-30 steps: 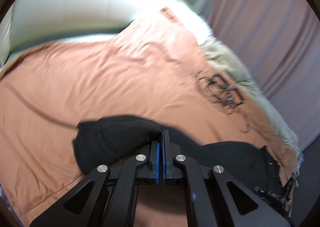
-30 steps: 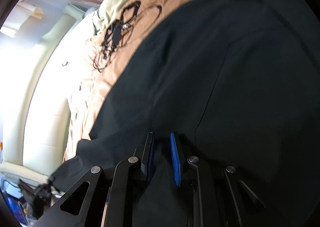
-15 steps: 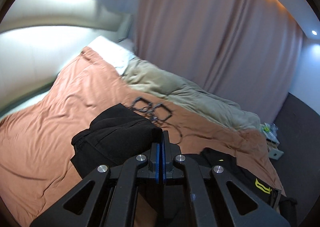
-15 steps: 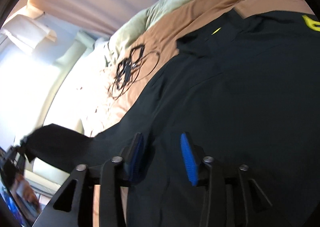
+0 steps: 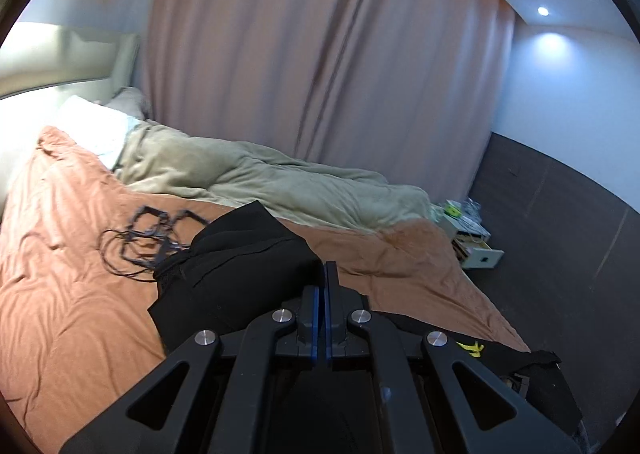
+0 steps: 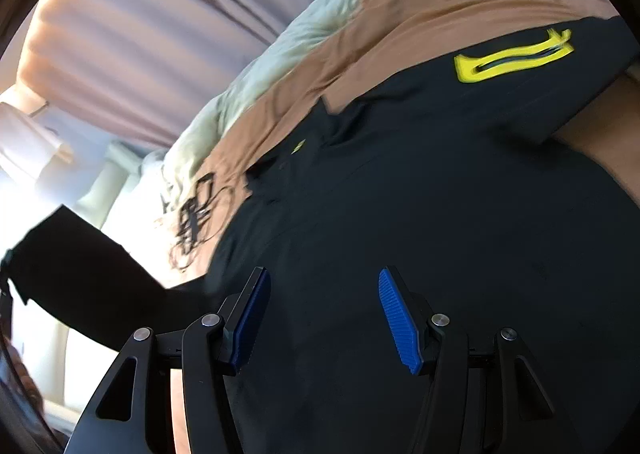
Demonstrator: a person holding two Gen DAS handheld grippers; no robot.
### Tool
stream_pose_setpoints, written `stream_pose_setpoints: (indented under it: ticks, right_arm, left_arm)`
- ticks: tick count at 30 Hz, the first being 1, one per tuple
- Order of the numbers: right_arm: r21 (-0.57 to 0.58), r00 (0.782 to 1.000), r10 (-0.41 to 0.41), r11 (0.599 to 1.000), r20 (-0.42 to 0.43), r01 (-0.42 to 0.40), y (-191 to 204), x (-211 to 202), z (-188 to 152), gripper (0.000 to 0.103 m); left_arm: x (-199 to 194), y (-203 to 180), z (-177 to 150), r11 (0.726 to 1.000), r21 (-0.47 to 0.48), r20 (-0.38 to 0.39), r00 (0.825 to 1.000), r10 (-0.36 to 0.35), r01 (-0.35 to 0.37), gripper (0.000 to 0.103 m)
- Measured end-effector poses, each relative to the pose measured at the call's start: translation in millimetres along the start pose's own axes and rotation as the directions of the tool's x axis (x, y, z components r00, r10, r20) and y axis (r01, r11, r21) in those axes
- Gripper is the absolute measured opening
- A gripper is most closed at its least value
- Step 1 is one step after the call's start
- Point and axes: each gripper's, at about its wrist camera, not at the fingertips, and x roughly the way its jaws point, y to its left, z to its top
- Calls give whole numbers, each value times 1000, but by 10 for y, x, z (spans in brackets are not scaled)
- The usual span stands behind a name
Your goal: Fold large clothes
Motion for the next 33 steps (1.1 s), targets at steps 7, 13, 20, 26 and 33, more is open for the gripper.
stream_pose_setpoints:
  ticks: [7, 13, 20, 26, 33]
  right_arm:
    - [73, 999, -30, 997, 31, 28, -358, -52, 218, 57]
    - [120, 997, -68, 991, 31, 64, -634, -170, 307, 57]
    - [236, 995, -93, 968, 34, 83, -942, -180, 316, 57]
    - [246, 994, -93, 966, 54, 77, -957, -226, 321, 57]
    - [165, 995, -97, 982, 31, 91, -727, -179, 228, 57]
  left_arm:
    - [721, -695, -249, 991, 80, -98, 991, -96, 104, 4]
    - [1487, -1293, -772, 977, 94, -301, 941, -155, 191, 4]
    - [2032, -1624, -1475, 969, 89, -495, 854, -160, 233, 24]
    - [2089, -1621, -1614, 968, 77, -505, 847, -167, 237, 103]
    - [1742, -900, -1519, 994, 32, -442, 894, -80, 105, 103]
